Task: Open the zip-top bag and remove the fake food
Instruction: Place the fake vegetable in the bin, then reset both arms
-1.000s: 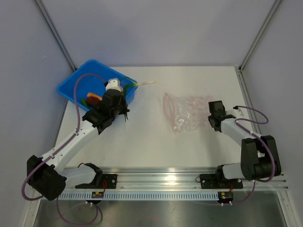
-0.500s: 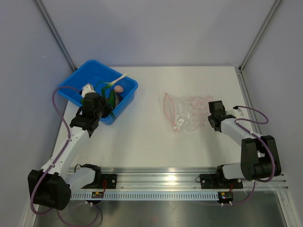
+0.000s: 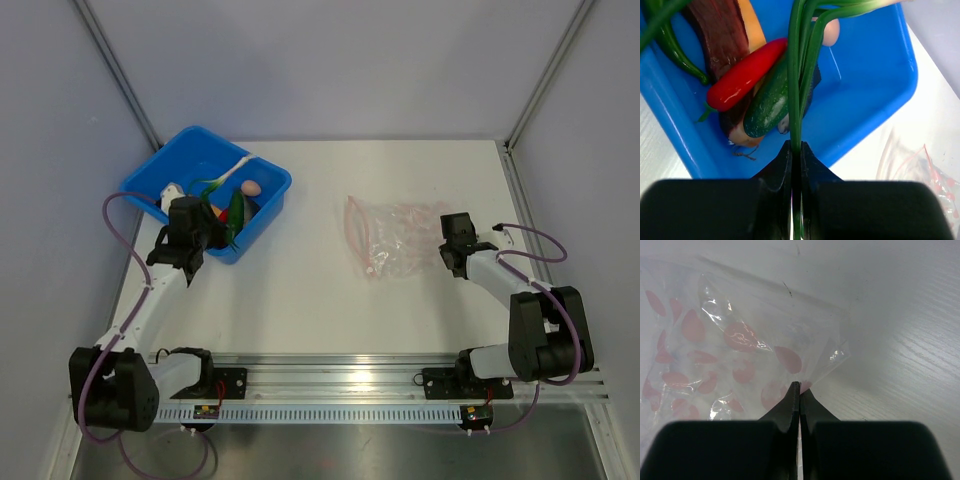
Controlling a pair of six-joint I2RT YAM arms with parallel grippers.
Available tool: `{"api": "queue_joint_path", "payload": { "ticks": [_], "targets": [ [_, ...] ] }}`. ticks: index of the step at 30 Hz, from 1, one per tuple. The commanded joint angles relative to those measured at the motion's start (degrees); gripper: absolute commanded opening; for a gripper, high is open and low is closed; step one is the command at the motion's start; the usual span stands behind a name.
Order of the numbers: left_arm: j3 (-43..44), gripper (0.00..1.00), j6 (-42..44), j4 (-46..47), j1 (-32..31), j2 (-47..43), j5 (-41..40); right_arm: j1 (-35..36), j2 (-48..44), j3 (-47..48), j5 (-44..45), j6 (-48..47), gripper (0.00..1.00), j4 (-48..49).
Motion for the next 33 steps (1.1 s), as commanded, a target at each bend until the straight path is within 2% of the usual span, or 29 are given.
{"api": "queue_joint_path", "payload": {
  "ticks": [1,5,8,9,10,13,18,26,28,31,33],
  "targets": [
    [0.31,0.03,-0.87,6.76,2.02,3.18,5.42,0.03,-0.99,0.79,1.35,0.61,0.00,0.89],
    [1.36,0.12,-0.87,8.52,4.39,6.53,8.86,0.03,-1.79,0.00,1.53,0.79,0.00,1.59],
    [1.19,0.30,0.18,10.10,4.48,7.33,12.20,0.03,-1.97,0.08,1.53,0.79,0.00,1.42],
    [1.45,0.52,0.45,9.93,4.48,7.50,12.81,0.03,-1.88,0.00,1.44,0.79,0.00,1.42],
    [1.80,0.61,0.80,9.32,4.48,7.68,12.90,0.03,-1.96,0.00,1.53,0.96,0.00,1.50],
    [2.16,0.73,1.07,8.43,4.48,7.59,12.99,0.03,-2.49,-0.35,1.62,0.88,0.00,1.85],
    [1.81,0.77,0.80,7.12,4.48,6.01,11.85,0.12,-2.41,-0.09,1.44,0.79,0.00,1.51],
    [-0.65,0.83,2.47,6.24,3.96,-2.68,11.67,0.03,-2.58,0.43,0.65,-1.49,0.00,2.03],
    [-0.66,0.84,3.26,5.80,3.52,-3.65,11.67,0.12,-2.58,0.79,0.13,-3.24,0.05,2.03],
    [-0.57,0.91,4.40,4.92,2.20,-5.41,11.32,0.03,-2.84,1.05,-1.36,-8.15,0.27,3.96],
    [-0.40,0.93,5.10,4.39,0.97,-6.47,11.06,0.03,-3.28,1.23,-2.16,-9.75,0.36,4.75]
  ]
}}
